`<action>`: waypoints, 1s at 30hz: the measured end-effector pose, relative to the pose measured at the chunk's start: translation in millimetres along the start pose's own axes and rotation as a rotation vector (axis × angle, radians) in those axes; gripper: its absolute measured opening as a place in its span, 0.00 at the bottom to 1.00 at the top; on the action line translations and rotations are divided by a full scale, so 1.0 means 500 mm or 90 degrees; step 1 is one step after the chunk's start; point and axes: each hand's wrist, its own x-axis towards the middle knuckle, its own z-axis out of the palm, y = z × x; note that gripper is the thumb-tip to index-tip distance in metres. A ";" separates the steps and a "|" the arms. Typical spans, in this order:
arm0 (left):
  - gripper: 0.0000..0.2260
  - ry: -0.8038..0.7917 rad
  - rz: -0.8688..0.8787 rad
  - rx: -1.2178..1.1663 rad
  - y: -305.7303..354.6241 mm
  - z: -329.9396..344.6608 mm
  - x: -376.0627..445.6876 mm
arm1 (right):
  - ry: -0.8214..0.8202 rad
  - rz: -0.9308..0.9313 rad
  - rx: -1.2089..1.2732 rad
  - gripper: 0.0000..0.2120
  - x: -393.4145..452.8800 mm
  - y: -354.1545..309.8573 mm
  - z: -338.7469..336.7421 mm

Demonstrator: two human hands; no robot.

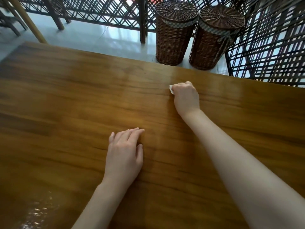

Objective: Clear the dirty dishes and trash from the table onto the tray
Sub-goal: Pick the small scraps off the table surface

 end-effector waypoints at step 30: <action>0.18 -0.160 0.211 -0.101 0.080 -0.301 -0.352 | 0.104 0.497 0.349 0.07 -0.715 -0.159 -0.428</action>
